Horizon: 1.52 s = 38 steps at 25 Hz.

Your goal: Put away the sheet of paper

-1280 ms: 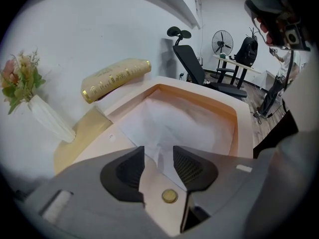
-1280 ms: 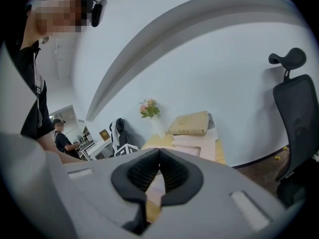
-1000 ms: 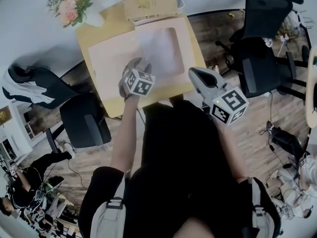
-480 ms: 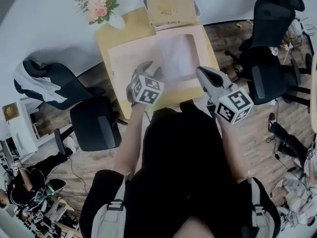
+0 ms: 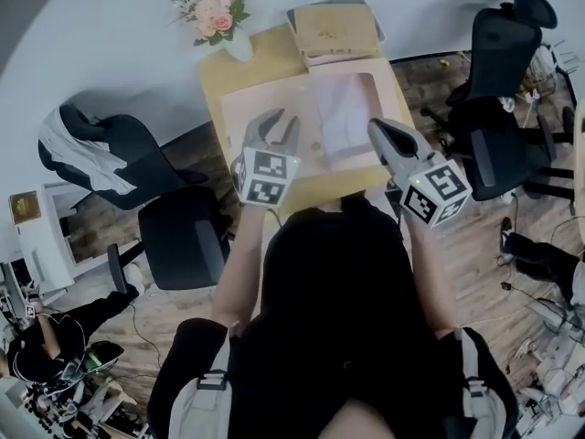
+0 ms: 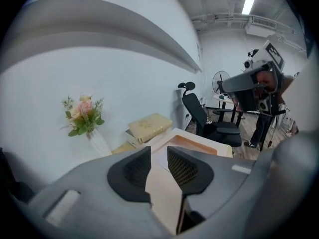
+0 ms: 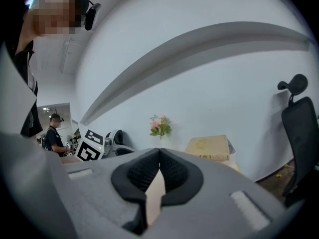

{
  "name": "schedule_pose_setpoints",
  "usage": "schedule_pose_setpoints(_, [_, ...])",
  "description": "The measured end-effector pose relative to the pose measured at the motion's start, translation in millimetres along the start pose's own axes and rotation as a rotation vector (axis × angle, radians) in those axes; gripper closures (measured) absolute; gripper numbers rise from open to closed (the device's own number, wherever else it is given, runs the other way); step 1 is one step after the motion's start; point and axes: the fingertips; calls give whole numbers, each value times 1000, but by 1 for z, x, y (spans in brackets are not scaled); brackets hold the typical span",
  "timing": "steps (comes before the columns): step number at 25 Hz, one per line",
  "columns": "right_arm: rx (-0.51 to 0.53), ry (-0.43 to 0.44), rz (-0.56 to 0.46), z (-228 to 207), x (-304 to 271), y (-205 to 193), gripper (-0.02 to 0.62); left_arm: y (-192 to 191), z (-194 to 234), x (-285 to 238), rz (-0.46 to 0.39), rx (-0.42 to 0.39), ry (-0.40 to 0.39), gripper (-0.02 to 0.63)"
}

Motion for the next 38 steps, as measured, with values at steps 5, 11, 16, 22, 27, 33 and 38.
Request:
schedule_pose_setpoints(5, [14,-41,-23,15,-2,4,592,15,3,21,-86,24,-37,526])
schedule_pose_setpoints(11, [1,-72,-32,44,-4,-5,592,9,5,45,-112,27,-83,559])
schedule_pose_setpoints(16, [5,-77,-30,60,-12,-7,592,6,11,59,-126,38,-103,589])
schedule_pose_setpoints(22, [20,-77,-25,67,-19,-5,592,9,18,68,-147,48,-109,591])
schedule_pose_setpoints(27, [20,-82,-23,67,-20,-6,592,6,19,68,-148,53,-116,591])
schedule_pose_setpoints(33, [19,-95,-23,62,-16,-5,592,5,15,65,-144,50,-124,591])
schedule_pose_setpoints(38, [23,-97,-26,61,-13,-5,592,5,11,65,-147,49,-126,591])
Point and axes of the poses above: the fingertips, and each gripper's own axes: x backward along the fingers, z to its left, y out of its top, and after that the axes turned 10 degrees about x, right-handed
